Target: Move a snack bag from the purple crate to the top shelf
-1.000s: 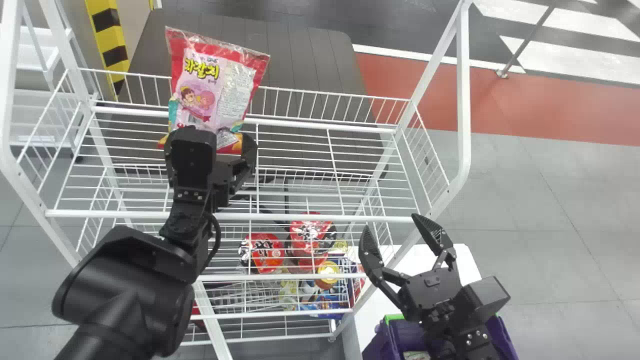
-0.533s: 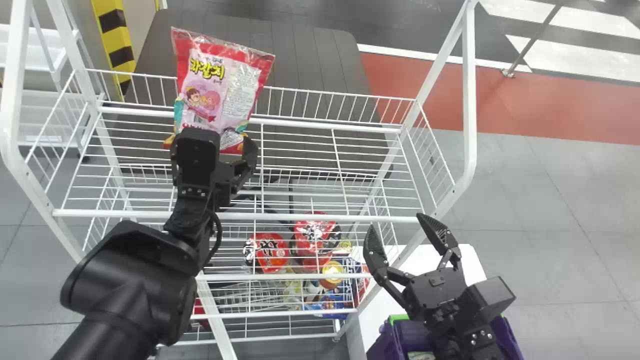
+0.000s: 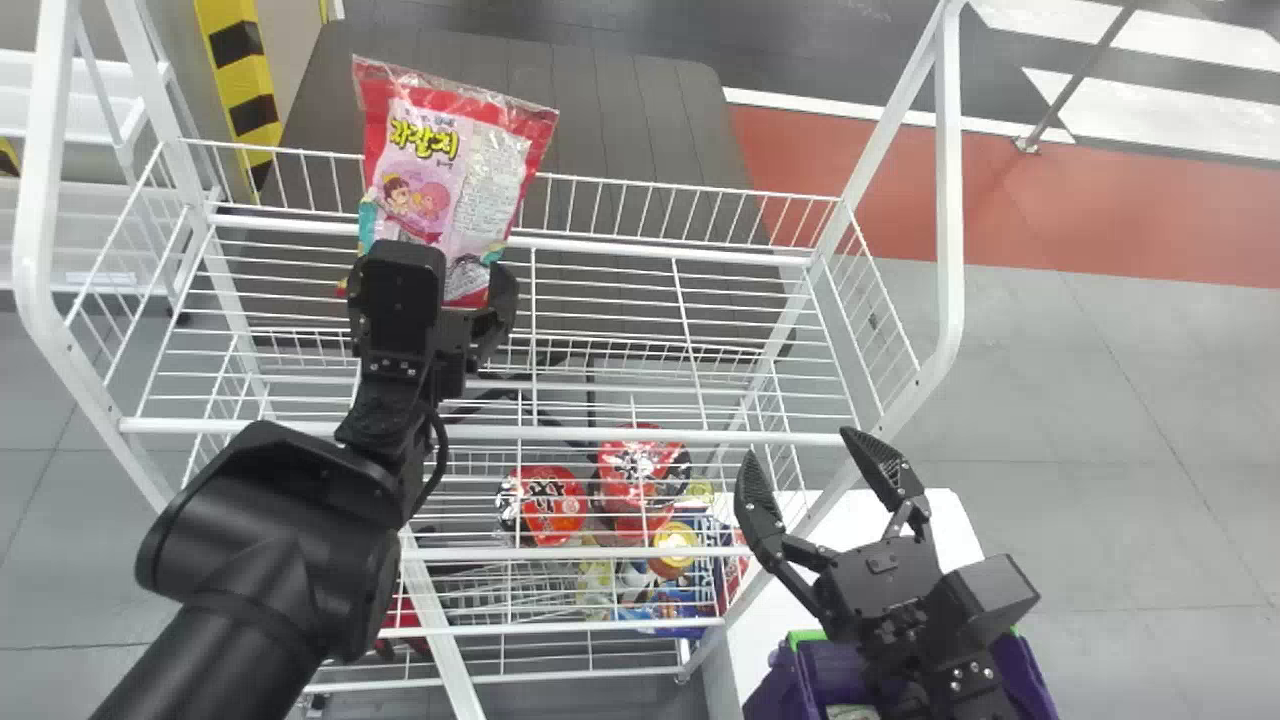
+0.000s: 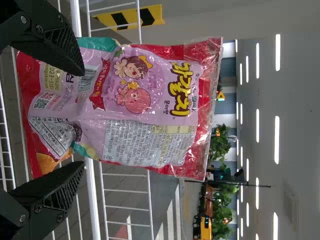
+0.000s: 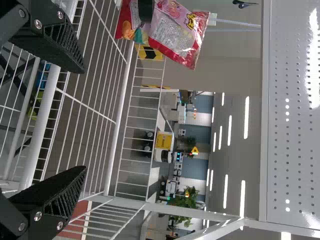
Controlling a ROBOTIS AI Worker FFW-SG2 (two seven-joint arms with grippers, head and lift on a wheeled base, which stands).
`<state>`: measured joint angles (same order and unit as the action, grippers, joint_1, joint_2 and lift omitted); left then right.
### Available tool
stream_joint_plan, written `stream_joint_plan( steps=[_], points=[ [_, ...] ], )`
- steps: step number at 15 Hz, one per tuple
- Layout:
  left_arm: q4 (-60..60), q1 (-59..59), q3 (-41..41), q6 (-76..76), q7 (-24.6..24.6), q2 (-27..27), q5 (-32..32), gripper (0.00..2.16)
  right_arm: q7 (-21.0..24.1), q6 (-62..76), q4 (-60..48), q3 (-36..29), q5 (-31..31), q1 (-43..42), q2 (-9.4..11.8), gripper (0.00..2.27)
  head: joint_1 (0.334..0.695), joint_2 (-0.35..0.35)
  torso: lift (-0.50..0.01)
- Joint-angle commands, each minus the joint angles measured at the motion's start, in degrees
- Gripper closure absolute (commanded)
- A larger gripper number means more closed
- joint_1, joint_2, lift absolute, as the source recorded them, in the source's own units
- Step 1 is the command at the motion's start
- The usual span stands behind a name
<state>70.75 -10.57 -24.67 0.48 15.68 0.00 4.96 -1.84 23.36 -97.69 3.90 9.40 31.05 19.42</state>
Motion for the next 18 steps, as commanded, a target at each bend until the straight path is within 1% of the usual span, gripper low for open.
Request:
stream_joint_plan(
  steps=[1,4,5,6,8,11,12,13,18],
  points=[
    [-1.14,-0.42,0.76,-1.05,-0.74,-0.15,0.31,0.25,0.00,0.23,0.48,0.32,0.00,-0.46,0.00,0.15,0.695,-0.218,0.000],
    [-1.76,-0.51,1.29,-3.16,-1.26,-0.15,0.31,0.28,0.00,0.40,0.92,0.84,0.00,-0.90,0.00,0.15,0.695,-0.212,0.000],
    [-2.02,-0.60,1.38,-3.33,-1.62,-0.15,0.31,0.34,0.00,0.58,1.18,0.84,0.00,-1.08,0.00,0.15,0.695,-0.206,0.000],
    [-2.29,-0.68,1.82,-3.33,-2.32,-0.15,0.22,0.46,0.00,0.58,1.36,0.93,0.00,-1.26,0.00,0.15,0.695,-0.204,0.000],
    [-2.46,-0.68,1.91,-3.33,-3.90,-0.15,0.22,0.46,0.00,0.58,1.45,0.93,0.00,-1.43,0.00,0.15,0.695,-0.203,0.000],
    [-2.90,-0.95,1.91,-3.69,-3.90,-0.15,0.05,0.71,0.00,0.58,1.62,1.02,0.00,-1.69,0.00,0.15,0.695,-0.204,0.000],
    [-2.90,-0.86,1.91,-4.39,-3.46,-0.15,-0.04,0.90,0.00,0.58,1.89,1.11,0.00,-1.78,0.00,0.15,0.695,-0.204,0.000],
    [-2.81,-0.68,1.82,-4.92,-3.20,-0.15,-0.13,1.01,0.00,0.76,2.06,1.37,0.00,-1.96,0.00,0.15,0.695,-0.203,0.000],
    [-1.41,2.22,2.17,-7.73,-2.23,-0.15,-0.75,1.01,0.00,0.93,2.59,1.72,0.00,-2.22,0.00,0.15,0.695,-0.199,0.000]
  ],
)
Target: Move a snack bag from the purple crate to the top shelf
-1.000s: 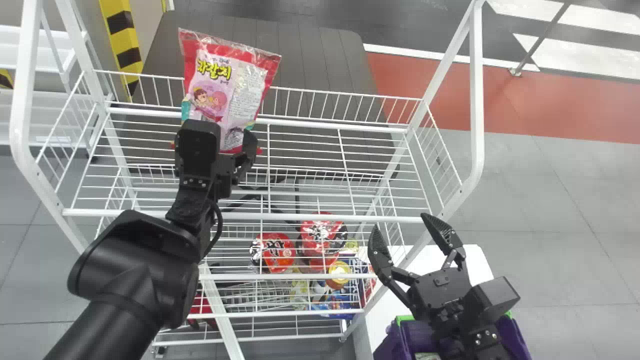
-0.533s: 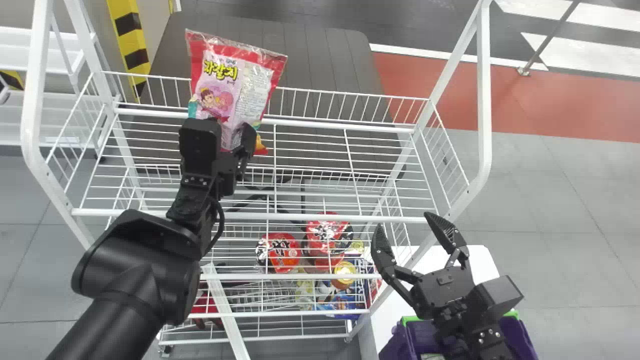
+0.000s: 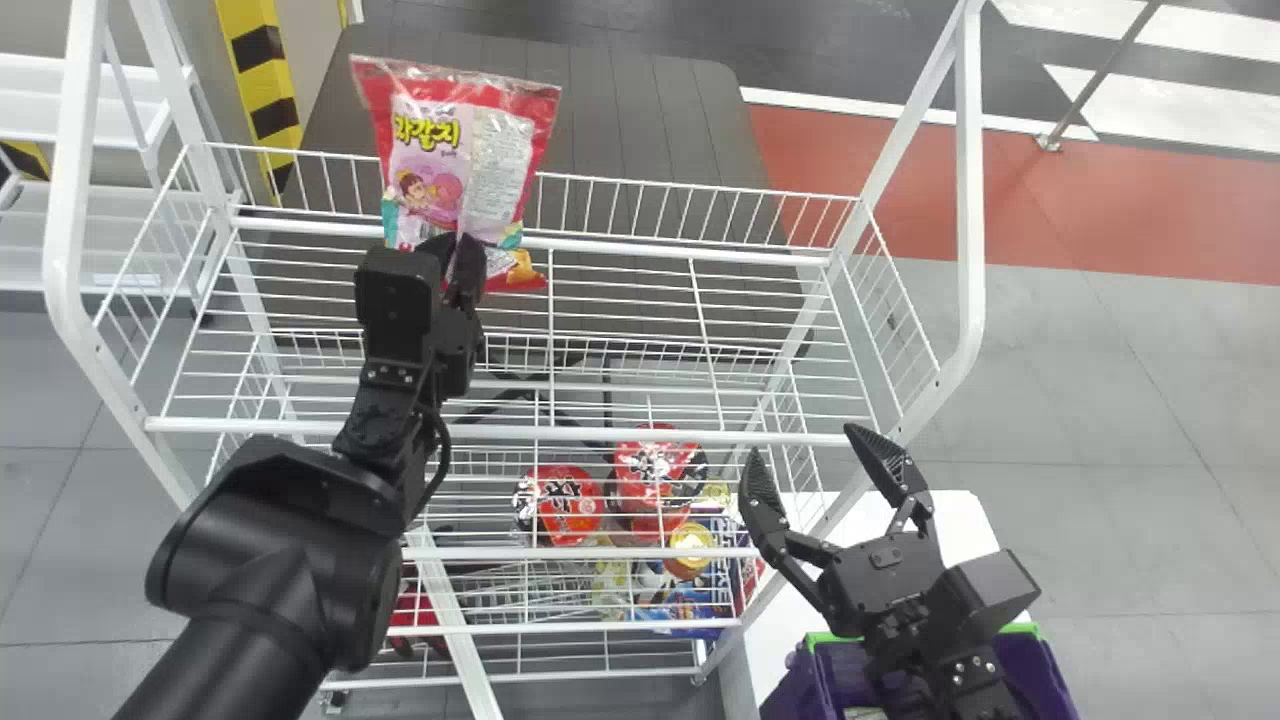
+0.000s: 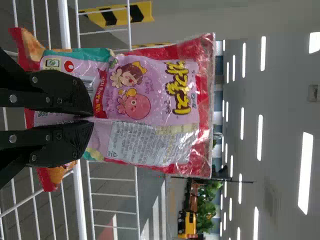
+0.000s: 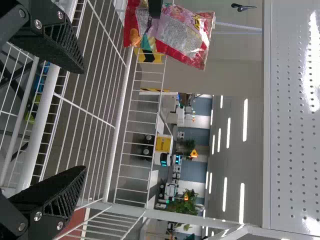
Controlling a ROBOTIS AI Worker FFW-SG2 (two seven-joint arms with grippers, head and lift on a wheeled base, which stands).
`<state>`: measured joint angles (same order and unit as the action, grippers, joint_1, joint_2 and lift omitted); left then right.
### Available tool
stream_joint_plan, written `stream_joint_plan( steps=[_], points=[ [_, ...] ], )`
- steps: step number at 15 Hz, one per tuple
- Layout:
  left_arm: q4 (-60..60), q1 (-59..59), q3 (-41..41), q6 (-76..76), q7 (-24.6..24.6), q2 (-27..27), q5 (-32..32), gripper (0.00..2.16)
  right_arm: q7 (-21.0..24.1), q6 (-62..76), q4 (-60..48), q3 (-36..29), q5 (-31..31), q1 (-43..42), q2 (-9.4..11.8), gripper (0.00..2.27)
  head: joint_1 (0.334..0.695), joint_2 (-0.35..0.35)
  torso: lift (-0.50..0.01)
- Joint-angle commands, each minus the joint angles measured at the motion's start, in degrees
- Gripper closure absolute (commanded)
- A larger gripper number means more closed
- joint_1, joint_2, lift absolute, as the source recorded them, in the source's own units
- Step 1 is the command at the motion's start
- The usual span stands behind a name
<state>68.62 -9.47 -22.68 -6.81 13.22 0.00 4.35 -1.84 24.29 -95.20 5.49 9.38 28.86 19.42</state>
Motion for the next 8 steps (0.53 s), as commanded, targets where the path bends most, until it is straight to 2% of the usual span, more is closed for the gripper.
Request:
stream_joint_plan(
  steps=[1,8],
  points=[
    [1.70,2.09,0.53,-0.96,0.40,-0.15,-0.22,1.01,0.00,0.00,0.19,0.40,-0.07,-0.21,0.00,0.15,0.695,-0.198,0.000],
    [6.18,5.61,3.78,-2.90,2.07,-0.15,-1.98,1.01,0.00,0.00,0.19,0.84,-0.42,-0.30,-0.09,0.15,0.695,-0.171,0.000]
  ],
)
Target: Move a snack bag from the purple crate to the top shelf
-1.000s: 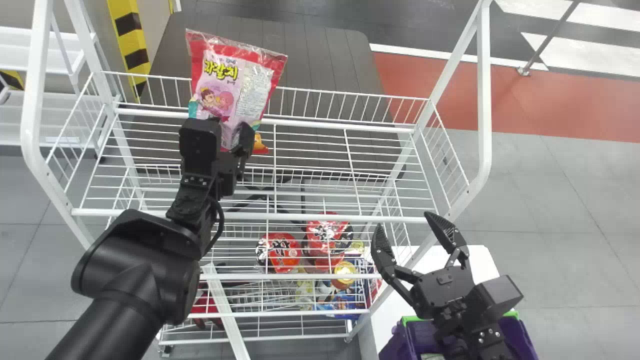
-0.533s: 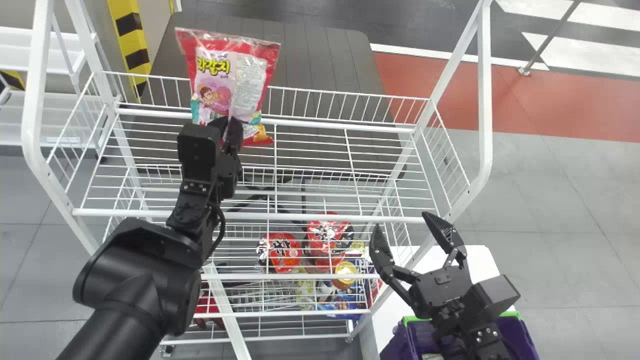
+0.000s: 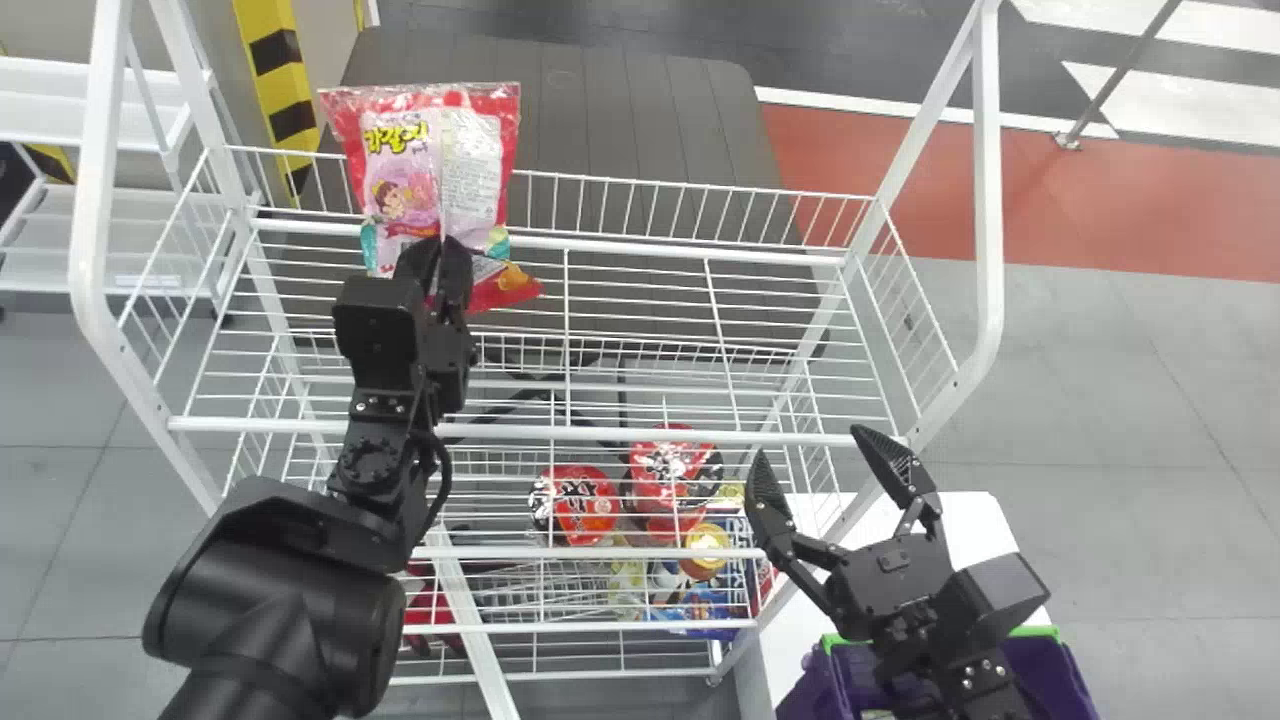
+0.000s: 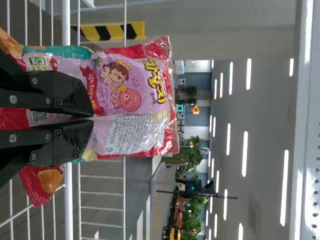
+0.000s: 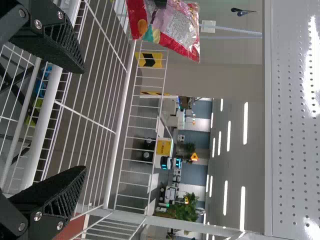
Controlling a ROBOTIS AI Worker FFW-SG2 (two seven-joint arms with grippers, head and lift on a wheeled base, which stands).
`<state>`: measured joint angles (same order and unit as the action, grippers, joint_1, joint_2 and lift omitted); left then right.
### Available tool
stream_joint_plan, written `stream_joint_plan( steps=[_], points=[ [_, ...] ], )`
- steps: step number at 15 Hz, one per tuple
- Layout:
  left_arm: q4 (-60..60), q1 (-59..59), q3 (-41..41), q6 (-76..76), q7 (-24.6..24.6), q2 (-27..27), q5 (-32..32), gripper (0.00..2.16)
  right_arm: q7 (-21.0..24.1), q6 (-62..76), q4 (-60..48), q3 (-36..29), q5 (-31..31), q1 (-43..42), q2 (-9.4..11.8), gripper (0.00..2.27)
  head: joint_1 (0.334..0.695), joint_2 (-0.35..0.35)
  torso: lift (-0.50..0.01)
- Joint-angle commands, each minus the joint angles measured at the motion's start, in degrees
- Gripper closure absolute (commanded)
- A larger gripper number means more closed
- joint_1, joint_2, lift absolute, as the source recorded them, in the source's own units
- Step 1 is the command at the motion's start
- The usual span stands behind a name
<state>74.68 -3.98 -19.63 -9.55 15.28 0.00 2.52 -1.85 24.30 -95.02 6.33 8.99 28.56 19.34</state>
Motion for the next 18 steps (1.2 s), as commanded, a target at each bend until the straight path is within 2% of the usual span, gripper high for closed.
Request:
stream_joint_plan(
  steps=[1,9,18],
  points=[
    [0.02,0.12,1.00,-0.34,-0.08,-0.15,-0.14,1.01,0.00,0.00,0.01,0.00,-0.03,0.09,-0.01,0.15,0.695,-0.165,0.000],
    [-2.88,0.21,3.81,-6.31,0.01,0.18,-3.13,1.01,0.00,0.53,-0.34,0.00,-0.29,0.62,-0.09,0.15,0.695,-0.135,0.000],
    [-8.06,-1.20,6.89,-10.00,-1.57,1.93,-3.22,1.01,0.00,0.35,-1.39,0.44,-1.00,0.97,-0.18,0.15,0.695,-0.081,0.000]
  ],
)
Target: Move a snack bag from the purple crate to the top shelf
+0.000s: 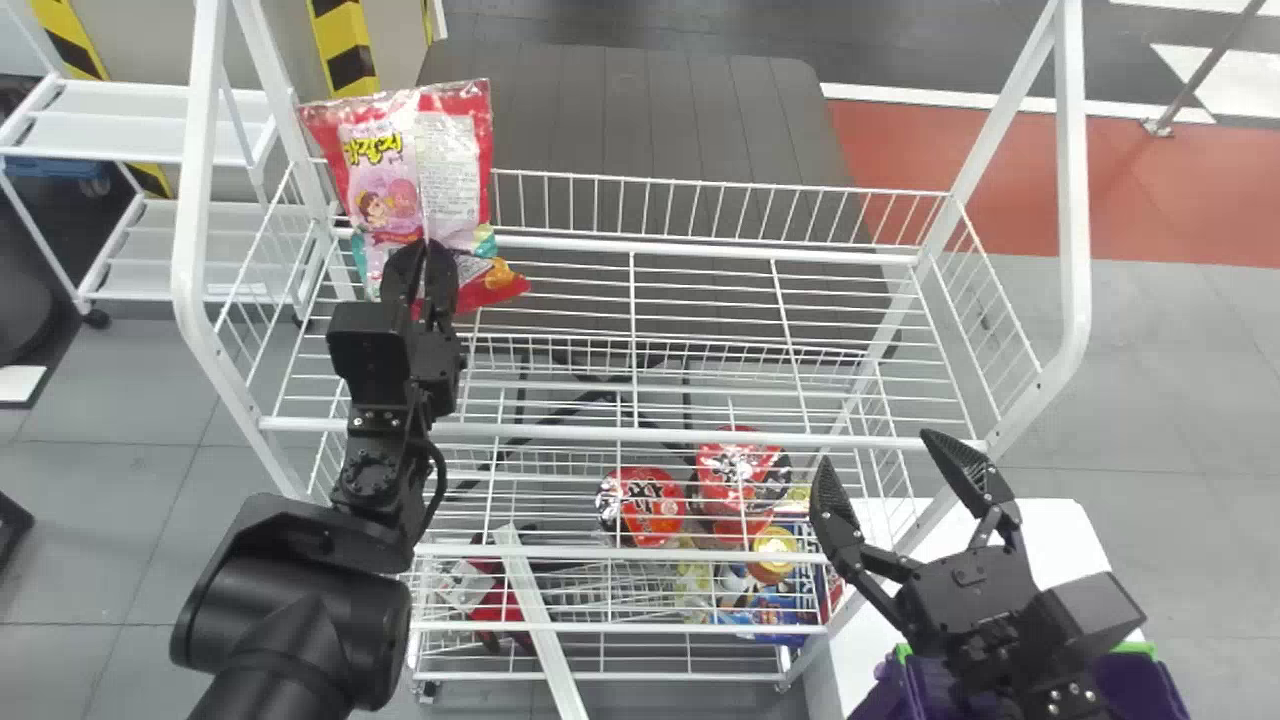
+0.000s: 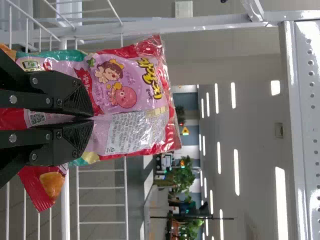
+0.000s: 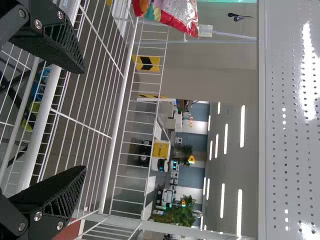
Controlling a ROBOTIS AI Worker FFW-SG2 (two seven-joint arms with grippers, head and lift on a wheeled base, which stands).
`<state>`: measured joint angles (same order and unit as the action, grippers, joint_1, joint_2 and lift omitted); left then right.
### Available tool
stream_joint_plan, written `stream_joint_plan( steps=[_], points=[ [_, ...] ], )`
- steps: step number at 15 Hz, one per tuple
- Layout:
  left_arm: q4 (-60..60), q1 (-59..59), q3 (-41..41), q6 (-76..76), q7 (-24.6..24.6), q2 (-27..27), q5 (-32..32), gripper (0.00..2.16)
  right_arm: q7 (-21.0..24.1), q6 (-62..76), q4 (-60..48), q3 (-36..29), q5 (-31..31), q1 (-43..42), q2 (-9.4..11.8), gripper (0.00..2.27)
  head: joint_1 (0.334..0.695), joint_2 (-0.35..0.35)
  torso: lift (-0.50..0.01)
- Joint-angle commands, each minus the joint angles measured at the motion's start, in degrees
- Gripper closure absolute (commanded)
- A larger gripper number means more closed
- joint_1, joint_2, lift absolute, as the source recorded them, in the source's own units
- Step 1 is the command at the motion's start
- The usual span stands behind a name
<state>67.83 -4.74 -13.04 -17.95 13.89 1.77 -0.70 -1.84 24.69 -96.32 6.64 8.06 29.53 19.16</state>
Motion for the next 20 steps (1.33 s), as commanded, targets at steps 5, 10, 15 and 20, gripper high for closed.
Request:
stream_joint_plan(
  steps=[5,10,15,20],
  points=[
    [-8.50,-3.97,0.38,-5.11,-1.32,0.69,-0.44,1.00,0.00,-0.05,-0.18,0.04,-0.50,0.27,-0.09,0.15,0.695,-0.062,0.000],
    [-12.54,-5.90,0.47,-6.87,-1.67,1.04,-0.26,1.00,0.00,-0.05,-0.62,0.04,-1.03,0.62,-0.35,0.15,0.695,-0.052,0.000],
    [-15.27,-7.13,1.79,-7.40,-2.02,1.75,0.00,0.75,0.00,0.13,-0.98,0.04,-1.73,1.06,-0.79,0.15,0.695,-0.032,0.000],
    [-15.44,-6.95,1.79,-8.28,-1.85,1.92,0.09,0.24,0.00,0.13,-1.06,0.13,-2.08,1.14,-1.06,0.15,0.695,-0.014,0.000]
  ],
)
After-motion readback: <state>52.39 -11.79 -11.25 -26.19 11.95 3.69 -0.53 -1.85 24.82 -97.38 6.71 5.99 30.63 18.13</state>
